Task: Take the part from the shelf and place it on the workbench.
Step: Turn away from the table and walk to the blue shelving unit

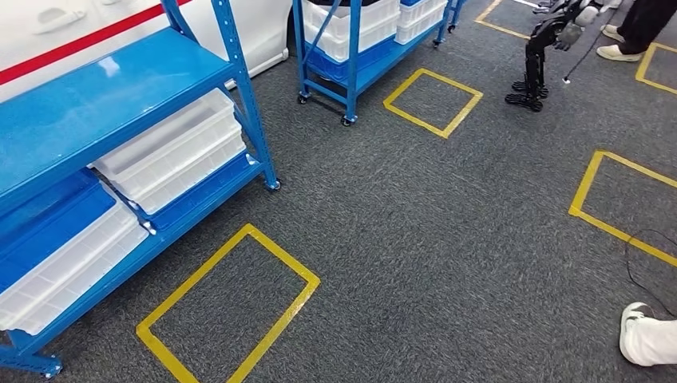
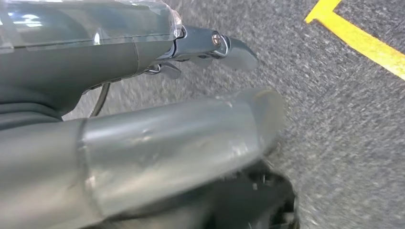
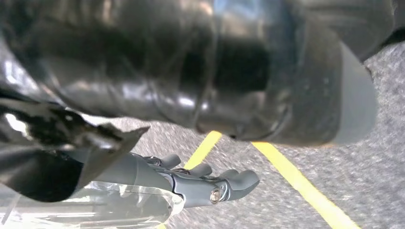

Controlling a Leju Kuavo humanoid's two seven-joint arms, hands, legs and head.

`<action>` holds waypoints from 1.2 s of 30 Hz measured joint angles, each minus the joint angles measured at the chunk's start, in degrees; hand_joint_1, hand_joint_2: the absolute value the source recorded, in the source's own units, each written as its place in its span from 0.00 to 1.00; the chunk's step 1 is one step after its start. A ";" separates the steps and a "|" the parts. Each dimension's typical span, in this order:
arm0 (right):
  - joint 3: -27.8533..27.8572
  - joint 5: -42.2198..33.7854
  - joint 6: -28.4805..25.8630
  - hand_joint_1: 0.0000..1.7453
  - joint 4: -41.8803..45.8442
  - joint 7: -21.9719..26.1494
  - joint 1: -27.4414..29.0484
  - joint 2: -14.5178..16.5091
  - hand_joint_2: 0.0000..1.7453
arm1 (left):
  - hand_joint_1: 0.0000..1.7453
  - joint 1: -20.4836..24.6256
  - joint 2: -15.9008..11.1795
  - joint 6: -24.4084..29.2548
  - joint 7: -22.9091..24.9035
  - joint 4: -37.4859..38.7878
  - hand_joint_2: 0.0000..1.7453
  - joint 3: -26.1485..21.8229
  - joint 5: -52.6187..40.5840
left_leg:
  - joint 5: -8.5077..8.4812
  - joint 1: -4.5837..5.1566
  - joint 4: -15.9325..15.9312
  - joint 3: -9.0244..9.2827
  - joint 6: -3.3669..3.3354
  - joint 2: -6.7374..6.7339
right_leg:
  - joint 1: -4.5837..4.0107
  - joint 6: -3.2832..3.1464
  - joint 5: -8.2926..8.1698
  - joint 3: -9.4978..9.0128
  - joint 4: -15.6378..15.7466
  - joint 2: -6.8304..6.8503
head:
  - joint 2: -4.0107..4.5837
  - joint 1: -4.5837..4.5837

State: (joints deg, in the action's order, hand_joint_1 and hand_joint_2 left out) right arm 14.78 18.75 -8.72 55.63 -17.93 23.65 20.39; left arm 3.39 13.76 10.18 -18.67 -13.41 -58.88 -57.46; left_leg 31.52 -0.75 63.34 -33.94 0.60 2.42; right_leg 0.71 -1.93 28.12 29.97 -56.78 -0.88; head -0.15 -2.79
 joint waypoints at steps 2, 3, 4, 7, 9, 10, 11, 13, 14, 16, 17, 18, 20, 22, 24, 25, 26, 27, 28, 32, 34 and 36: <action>0.02 0.01 0.01 0.00 -0.02 0.06 0.12 0.03 0.00 | 0.00 0.16 -0.01 0.02 -0.14 0.05 0.00 -0.01 0.06 | 3.36 -0.10 7.52 -3.79 0.52 -1.63 | -0.11 -0.24 0.19 -0.01 -0.04 2.02 | 0.00 0.02; 0.03 0.01 0.05 0.00 -0.02 0.05 0.13 0.03 0.00 | 0.00 0.11 -0.01 0.02 -0.14 0.08 0.00 -0.01 0.07 | 3.81 -0.20 9.76 -4.91 0.75 -1.87 | -0.13 -0.24 0.30 -0.02 -0.09 2.95 | 0.00 0.02; 0.03 0.07 0.11 0.00 -0.03 0.04 0.09 0.03 0.00 | 0.00 0.01 -0.01 0.01 -0.06 0.10 0.00 -0.02 0.07 | 3.08 -0.31 9.71 -4.84 0.92 -2.07 | -0.12 -0.16 0.43 -0.05 -0.16 3.76 | 0.00 0.03; 0.29 0.82 0.53 0.00 -0.83 0.93 -0.73 0.02 0.00 | 0.00 -0.02 -0.01 -0.02 0.33 0.14 0.00 -0.03 0.07 | -2.28 -0.38 -0.84 0.85 0.79 -4.65 | -0.17 0.44 0.99 -0.47 -0.52 5.71 | 0.00 0.03; 1.44 2.05 0.98 0.00 -3.36 3.27 -2.68 -0.07 0.00 | 0.00 0.21 -0.02 -0.07 0.31 0.15 0.00 -0.03 0.16 | -3.65 -0.11 -5.60 3.26 0.09 -6.28 | -0.40 1.07 1.35 -0.79 -0.73 6.51 | 0.00 0.02; 2.30 2.71 1.17 0.00 -5.05 4.58 -3.95 -0.14 0.00 | 0.00 0.26 -0.04 -0.10 0.26 0.15 0.00 -0.03 0.21 | -3.54 0.08 -5.98 3.33 -0.31 -6.26 | -0.51 1.42 1.42 -0.96 -0.73 6.86 | 0.00 0.01; 3.10 3.20 1.29 0.00 -6.61 5.57 -5.09 -0.23 0.00 | 0.00 0.26 -0.07 -0.10 0.21 0.16 0.00 -0.03 0.26 | -3.68 0.10 -6.13 3.26 -0.66 -5.62 | -0.50 1.76 1.46 -1.16 -0.69 7.26 | 0.00 0.00; 4.41 3.88 1.36 0.00 -9.14 6.83 -6.81 -0.39 0.00 | 0.00 0.26 -0.09 -0.10 0.16 0.17 0.00 -0.05 0.26 | -4.07 -0.06 -6.51 3.42 -1.44 -4.50 | -0.23 2.51 2.24 -1.24 -1.40 6.21 | 0.00 0.02; 5.01 4.16 1.35 0.00 -10.27 7.32 -7.40 -0.45 0.00 | 0.00 0.33 -0.08 -0.09 0.14 0.17 0.00 -0.06 0.26 | -4.34 -0.19 -6.70 3.47 -1.85 -3.90 | -0.10 2.78 3.53 -0.56 -3.07 4.82 | 0.00 0.00; 6.36 4.96 1.38 0.00 -12.37 8.33 -8.36 -0.56 0.00 | 0.00 0.47 -0.06 -0.04 0.06 0.19 0.00 -0.07 0.26 | -4.66 -0.19 -6.79 3.32 -2.37 -2.69 | 0.01 3.01 7.44 2.66 -9.81 1.92 | 0.00 -0.01; 7.13 5.60 1.46 0.00 -13.33 8.77 -8.77 -0.62 0.00 | 0.00 0.50 -0.05 0.01 0.04 0.20 0.00 -0.07 0.26 | -4.73 -0.13 -6.75 3.19 -2.49 -1.96 | 0.01 3.03 9.11 4.71 -13.82 1.33 | 0.00 -0.01; 7.87 6.31 1.62 0.00 -14.09 9.14 -9.13 -0.68 0.00 | 0.00 0.48 -0.06 0.06 0.03 0.20 0.00 -0.07 0.26 | -4.75 -0.07 -6.72 3.13 -2.52 -1.20 | 0.01 3.02 9.74 6.26 -16.61 1.13 | 0.00 -0.01; 9.46 7.91 2.20 0.00 -15.36 9.71 -9.75 -0.74 0.00 | 0.00 0.41 -0.07 0.22 0.09 0.21 0.00 -0.07 0.27 | -4.73 -0.02 -6.63 3.23 -2.49 0.47 | 0.02 2.83 7.33 6.47 -15.82 0.93 | 0.00 -0.01; 10.82 9.09 2.83 0.00 -16.22 10.10 -10.24 -0.75 0.00 | 0.00 0.45 0.00 0.41 0.40 0.22 0.00 -0.07 0.33 | -4.63 -0.01 -6.49 3.40 -2.32 2.06 | 0.06 2.41 2.60 3.39 -8.10 -0.89 | 0.00 -0.01; 11.98 9.82 3.30 0.00 -16.90 10.33 -10.69 -0.74 0.00 | 0.00 0.66 0.10 0.62 0.90 0.24 0.00 -0.07 0.39 | -4.51 0.06 -6.24 3.22 -1.83 3.37 | 0.03 2.04 0.29 1.22 -2.47 -2.90 | 0.00 0.00; 12.48 10.09 3.45 0.00 -17.21 10.37 -10.94 -0.74 0.00 | 0.00 0.72 0.14 0.71 1.09 0.25 0.00 -0.07 0.41 | -4.53 0.02 -6.20 3.02 -1.48 3.88 | -0.08 1.87 0.26 0.99 -1.72 -3.32 | 0.00 0.00; 12.93 10.34 3.55 0.00 -17.44 10.39 -11.16 -0.74 0.00 | 0.00 0.74 0.14 0.76 1.21 0.25 0.00 -0.07 0.41 | -4.59 -0.01 -6.23 2.79 -1.03 4.43 | -0.17 1.67 0.20 1.00 -1.60 -2.78 | 0.00 0.00; 13.27 10.54 3.63 0.00 -17.64 10.43 -11.35 -0.67 0.00 | 0.00 0.70 0.14 0.79 1.28 0.25 0.00 -0.07 0.40 | -4.55 -0.08 -6.21 2.63 -0.68 4.60 | -0.09 1.35 0.07 0.95 -1.43 -2.19 | 0.00 0.00; 13.61 10.72 3.72 0.00 -17.82 10.55 -11.48 -0.60 0.00 | 0.00 0.68 0.13 0.82 1.31 0.25 0.00 -0.07 0.37 | -4.18 -0.04 -5.77 2.39 -0.37 3.78 | 0.00 0.96 -0.07 0.85 -1.15 -1.64 | 0.00 0.00; 14.85 11.06 4.09 0.00 -18.52 11.15 -11.62 -0.32 0.00 | 0.00 1.02 0.14 0.88 1.25 0.25 0.00 -0.07 0.20 | 2.32 0.01 5.48 -2.88 0.73 -1.62 | 0.01 -0.10 -0.21 0.74 -0.61 1.24 | 0.00 0.02; 15.42 11.06 4.13 0.00 -18.91 11.26 -11.65 -0.30 0.00 | 0.00 1.03 0.14 0.88 1.22 0.25 0.00 -0.07 0.09 | 3.74 -0.09 10.38 -5.07 1.08 -2.04 | -0.10 -0.17 -0.11 0.77 -0.67 2.63 | 0.00 0.02; 15.76 10.97 4.13 0.00 -19.17 11.46 -11.78 -0.30 0.00 | 0.00 0.92 0.14 0.86 1.21 0.25 0.00 -0.07 0.10 | 0.94 -0.13 6.54 -2.82 1.05 -2.19 | -0.11 0.04 0.17 0.67 -0.73 3.29 | 0.00 0.02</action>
State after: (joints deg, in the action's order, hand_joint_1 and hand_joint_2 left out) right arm 30.53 29.72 -4.59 36.46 -6.47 11.87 20.09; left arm 4.31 13.90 11.04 -17.46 -13.16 -58.95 -57.36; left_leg 32.46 -0.88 69.88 -36.77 1.65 0.23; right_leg 0.60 -1.88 28.29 30.64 -57.51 2.42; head -0.15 -2.78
